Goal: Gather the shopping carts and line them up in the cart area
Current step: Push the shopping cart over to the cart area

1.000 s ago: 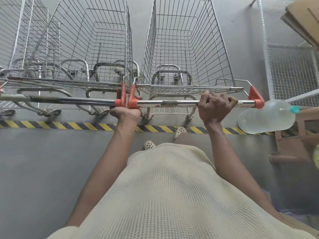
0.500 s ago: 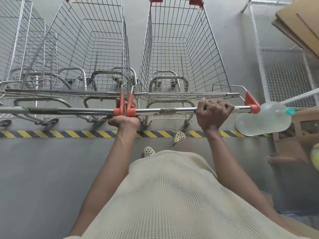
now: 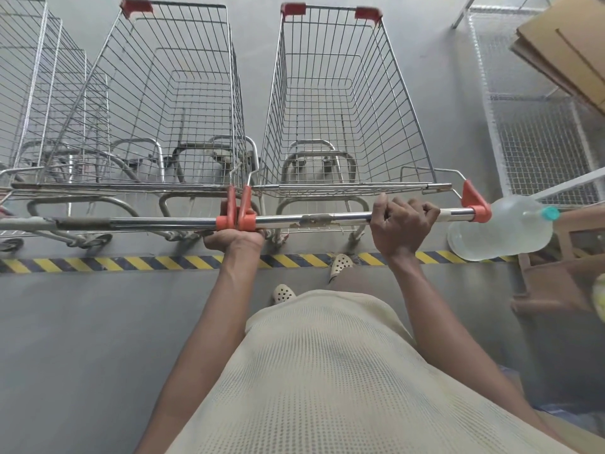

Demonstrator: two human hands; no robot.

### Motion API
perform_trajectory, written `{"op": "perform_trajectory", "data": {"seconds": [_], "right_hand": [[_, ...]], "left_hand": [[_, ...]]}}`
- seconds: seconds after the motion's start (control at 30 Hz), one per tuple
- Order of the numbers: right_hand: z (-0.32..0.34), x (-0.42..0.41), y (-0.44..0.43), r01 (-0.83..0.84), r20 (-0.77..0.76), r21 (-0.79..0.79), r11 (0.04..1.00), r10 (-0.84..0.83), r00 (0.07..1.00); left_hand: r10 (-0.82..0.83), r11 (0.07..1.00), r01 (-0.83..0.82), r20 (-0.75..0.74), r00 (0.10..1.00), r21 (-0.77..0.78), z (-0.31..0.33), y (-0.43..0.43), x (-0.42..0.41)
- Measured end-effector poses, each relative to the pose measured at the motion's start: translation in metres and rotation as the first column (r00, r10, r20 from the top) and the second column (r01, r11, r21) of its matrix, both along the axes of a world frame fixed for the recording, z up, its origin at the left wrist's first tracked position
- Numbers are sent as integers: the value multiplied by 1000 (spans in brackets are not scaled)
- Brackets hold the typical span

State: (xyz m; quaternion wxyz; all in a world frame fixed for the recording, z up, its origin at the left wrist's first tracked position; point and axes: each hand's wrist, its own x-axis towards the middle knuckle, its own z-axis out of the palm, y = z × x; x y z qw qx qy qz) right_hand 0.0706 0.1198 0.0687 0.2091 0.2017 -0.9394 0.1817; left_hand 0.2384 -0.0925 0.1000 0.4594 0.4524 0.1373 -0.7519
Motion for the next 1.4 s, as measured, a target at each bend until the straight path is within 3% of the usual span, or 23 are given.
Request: {"op": "perform_trajectory", "data": {"seconds": [0.5,1.4], "right_hand": [[2,1,0,-4,47,-22,1000,5,999],[3,3,-5,29,-7,-29,999,-29,1000]], "left_hand": [[55,998,-56,30,998,20,8,3,-7],[-13,998,12,27,1000,56,18,2,-4]]}}
